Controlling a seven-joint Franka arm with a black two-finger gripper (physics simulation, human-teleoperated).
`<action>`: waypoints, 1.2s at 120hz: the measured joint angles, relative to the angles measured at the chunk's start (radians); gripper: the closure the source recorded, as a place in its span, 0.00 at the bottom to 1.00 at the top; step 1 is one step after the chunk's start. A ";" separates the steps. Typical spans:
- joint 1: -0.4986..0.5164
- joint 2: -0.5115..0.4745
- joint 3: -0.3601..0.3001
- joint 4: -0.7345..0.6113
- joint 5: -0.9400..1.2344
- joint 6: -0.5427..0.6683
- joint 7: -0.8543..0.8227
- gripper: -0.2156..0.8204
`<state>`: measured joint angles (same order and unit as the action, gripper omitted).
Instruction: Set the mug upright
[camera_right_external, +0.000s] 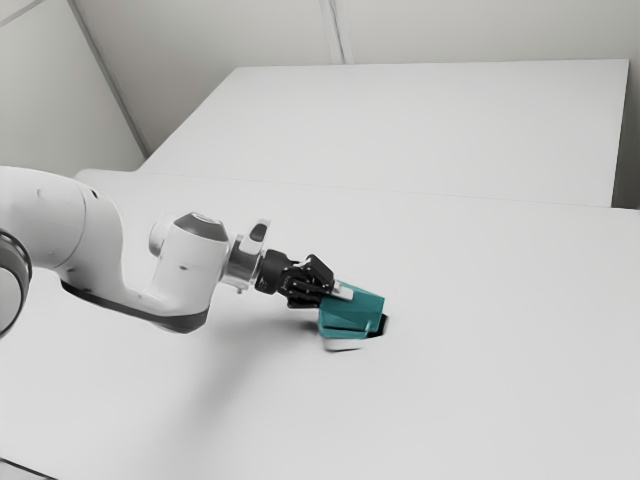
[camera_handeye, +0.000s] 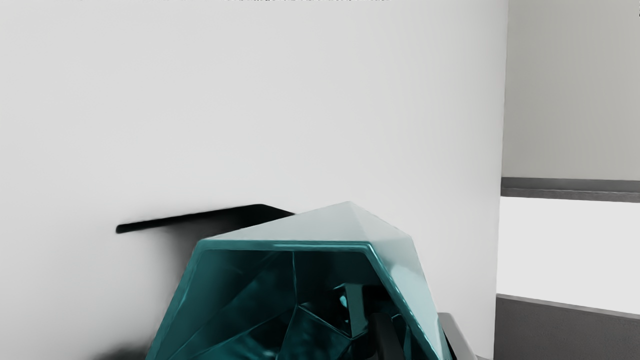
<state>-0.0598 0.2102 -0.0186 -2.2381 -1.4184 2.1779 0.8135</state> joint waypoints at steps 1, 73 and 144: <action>0.000 0.000 0.000 0.000 0.000 0.000 0.000 0.88; 0.017 -0.078 0.019 0.265 0.925 -0.063 -0.174 0.96; 0.018 0.003 0.030 0.197 1.410 0.065 -0.659 0.96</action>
<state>-0.0413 0.2132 0.0115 -2.0407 -0.0086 2.2432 0.1546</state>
